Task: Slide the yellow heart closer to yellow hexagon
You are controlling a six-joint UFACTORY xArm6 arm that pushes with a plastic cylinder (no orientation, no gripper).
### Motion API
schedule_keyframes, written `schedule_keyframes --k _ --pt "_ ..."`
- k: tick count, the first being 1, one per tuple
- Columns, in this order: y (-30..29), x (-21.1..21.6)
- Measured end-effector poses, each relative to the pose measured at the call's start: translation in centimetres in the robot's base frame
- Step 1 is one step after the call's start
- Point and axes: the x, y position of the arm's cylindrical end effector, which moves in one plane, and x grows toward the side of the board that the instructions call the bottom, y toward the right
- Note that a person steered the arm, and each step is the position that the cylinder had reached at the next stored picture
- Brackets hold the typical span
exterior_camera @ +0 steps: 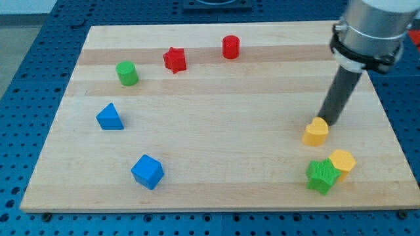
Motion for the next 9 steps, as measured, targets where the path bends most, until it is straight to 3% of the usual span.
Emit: schedule_keyframes --k 1,3,5,9 --pt "-2.9 -0.9" --pt "-5.0 2.1" --pt "2.1 3.8" --pt "2.9 4.5"
